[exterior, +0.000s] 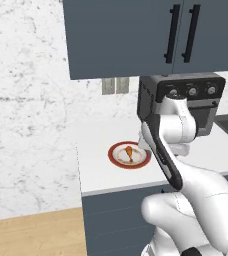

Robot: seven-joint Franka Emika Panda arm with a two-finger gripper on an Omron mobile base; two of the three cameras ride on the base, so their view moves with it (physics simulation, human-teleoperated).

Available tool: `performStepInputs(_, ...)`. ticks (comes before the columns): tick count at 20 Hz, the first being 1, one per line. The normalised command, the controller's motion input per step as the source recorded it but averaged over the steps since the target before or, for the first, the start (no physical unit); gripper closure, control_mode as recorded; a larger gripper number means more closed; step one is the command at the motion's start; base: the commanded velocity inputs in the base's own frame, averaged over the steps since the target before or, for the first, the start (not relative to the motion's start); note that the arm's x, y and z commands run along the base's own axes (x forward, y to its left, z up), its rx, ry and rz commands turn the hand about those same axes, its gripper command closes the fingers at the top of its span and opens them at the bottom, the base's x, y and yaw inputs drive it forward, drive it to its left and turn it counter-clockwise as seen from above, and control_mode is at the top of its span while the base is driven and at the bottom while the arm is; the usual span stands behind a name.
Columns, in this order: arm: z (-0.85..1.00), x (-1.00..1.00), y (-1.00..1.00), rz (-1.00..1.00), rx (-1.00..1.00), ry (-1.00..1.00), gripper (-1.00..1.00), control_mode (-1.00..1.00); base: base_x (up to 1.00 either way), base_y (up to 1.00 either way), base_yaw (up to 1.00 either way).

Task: Pick up the knife from the drawer and place it on the cutting board. Then place the meat from the plate to the cutting board.

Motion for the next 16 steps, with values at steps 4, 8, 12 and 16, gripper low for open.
performStepInputs(4,-0.98,0.93,-0.16,0.11,0.0,-0.09,-1.0,-1.0,0.0,0.0,0.0)
performStepInputs(8,-0.76,0.93,0.19,0.23,0.0,-0.24,-1.0,-1.0,0.0,0.0,0.0)
performStepInputs(12,-0.21,0.58,0.18,0.29,0.0,-0.39,-1.0,-1.0,0.0,0.0,0.0)
performStepInputs(16,0.02,0.56,0.35,0.16,0.0,-0.15,-1.0,-1.0,0.0,0.0,0.0)
